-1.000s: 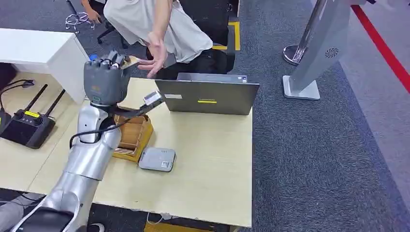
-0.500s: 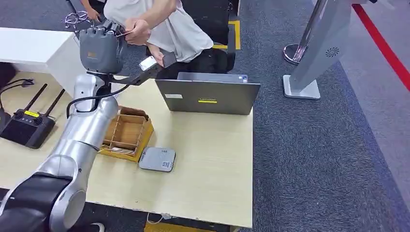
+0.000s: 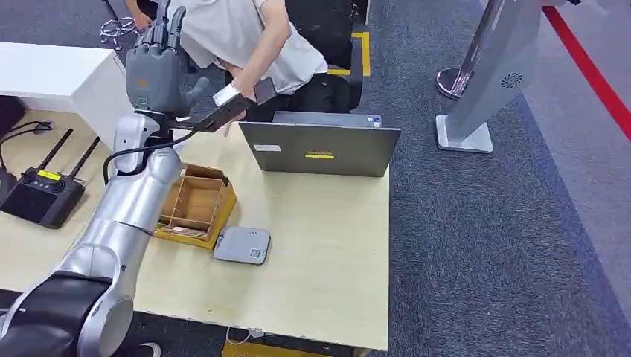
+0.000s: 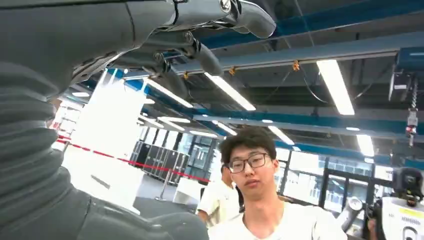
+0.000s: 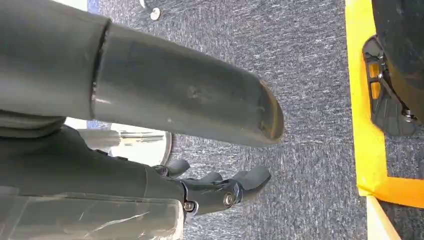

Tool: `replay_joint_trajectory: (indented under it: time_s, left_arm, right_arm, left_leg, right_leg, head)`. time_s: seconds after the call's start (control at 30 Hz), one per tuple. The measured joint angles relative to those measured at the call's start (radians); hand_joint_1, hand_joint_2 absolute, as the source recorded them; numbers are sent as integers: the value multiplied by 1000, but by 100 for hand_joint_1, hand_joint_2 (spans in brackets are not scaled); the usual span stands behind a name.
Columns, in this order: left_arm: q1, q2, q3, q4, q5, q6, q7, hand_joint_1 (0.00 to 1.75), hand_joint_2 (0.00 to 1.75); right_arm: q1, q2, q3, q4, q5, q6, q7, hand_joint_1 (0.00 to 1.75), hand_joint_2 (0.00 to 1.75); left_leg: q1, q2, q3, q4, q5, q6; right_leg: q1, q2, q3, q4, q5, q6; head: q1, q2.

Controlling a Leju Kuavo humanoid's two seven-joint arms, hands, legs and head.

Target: Pass the card to the sensor for recognition and then transmit it.

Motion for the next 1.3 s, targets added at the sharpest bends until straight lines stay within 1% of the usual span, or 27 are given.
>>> replay_joint_trajectory:
  time_s: [0.07,0.13,0.17,0.27,0.37,0.47,0.57,0.6,0.67,0.8,0.97,1.07,1.13,1.3]
  left_arm:
    - [50,11,-6,-73,20,-45,-21,0,175]
    - [120,31,-24,-162,42,-97,-30,0,175]
    - [149,41,-36,-203,45,-108,-30,0,175]
    - [252,88,-72,-320,71,-133,-38,0,175]
    - [350,151,-100,-414,123,-171,-83,0,175]
    - [460,218,-114,-496,164,-182,-132,0,175]
    - [554,264,-116,-551,179,-183,-150,0,175]
    - [579,277,-116,-566,182,-193,-151,0,175]
    - [606,293,-116,-578,188,-208,-150,0,175]
    - [656,330,-115,-583,196,-288,-112,0,175]
    - [662,356,-107,-516,187,-376,-68,0,175]
    - [657,363,-105,-469,153,-395,-26,0,175]
    - [646,370,-105,-438,141,-405,-11,0,175]
    - [622,378,-104,-390,136,-422,-7,0,175]
  right_arm:
    - [13,0,-10,0,-3,-11,0,0,0]
    - [30,-1,-19,0,-9,-27,0,0,0]
    - [37,-2,-26,0,-13,-34,0,0,0]
    - [62,-6,-43,0,-27,-49,0,0,0]
    - [81,-11,-60,0,-37,-54,0,0,0]
    - [97,-16,-74,0,-39,-55,7,0,0]
    - [103,-18,-86,0,-43,-55,10,0,0]
    - [105,-19,-89,0,-48,-54,10,0,0]
    - [108,-20,-92,0,-52,-54,12,0,0]
    - [109,-22,-107,0,-49,-54,12,0,0]
    - [112,-23,-113,0,-45,-54,12,0,0]
    - [113,-24,-114,0,-37,-53,12,0,0]
    - [113,-24,-114,0,-32,-53,12,0,0]
    - [113,-25,-114,0,-31,-52,12,0,0]
  left_leg:
    - [0,0,0,0,0,0]
    - [0,0,0,0,-1,0]
    - [0,0,0,0,-2,0]
    - [0,1,0,-1,-2,0]
    - [0,2,0,-1,-3,-1]
    - [0,2,0,-1,-3,-1]
    - [0,3,0,-1,-3,-1]
    - [0,3,0,-1,-3,-1]
    - [0,2,-1,-1,-3,-1]
    - [0,2,-1,-1,-3,-1]
    - [0,2,0,-1,-3,-1]
    - [0,2,0,-1,-3,-1]
    - [0,2,0,-1,-3,-1]
    - [0,2,0,-1,-3,-1]
  right_leg:
    - [0,0,0,0,0,0]
    - [0,0,0,0,-1,1]
    - [0,0,0,0,-1,1]
    - [0,1,0,0,-2,0]
    - [0,2,0,0,-2,0]
    - [0,2,-1,0,-3,0]
    - [0,3,-2,0,-3,0]
    - [0,3,-2,0,-3,0]
    - [0,2,-2,0,-3,1]
    - [0,2,-2,0,-3,1]
    - [0,1,-1,0,-3,1]
    - [0,1,-1,0,-3,0]
    - [0,1,-1,0,-3,0]
    - [0,1,-1,0,-3,0]
  head:
    - [0,0]
    - [0,0]
    - [0,0]
    - [0,0]
    - [0,0]
    - [0,0]
    - [1,0]
    - [0,0]
    - [0,0]
    - [0,0]
    - [0,0]
    - [0,0]
    - [0,0]
    - [0,0]
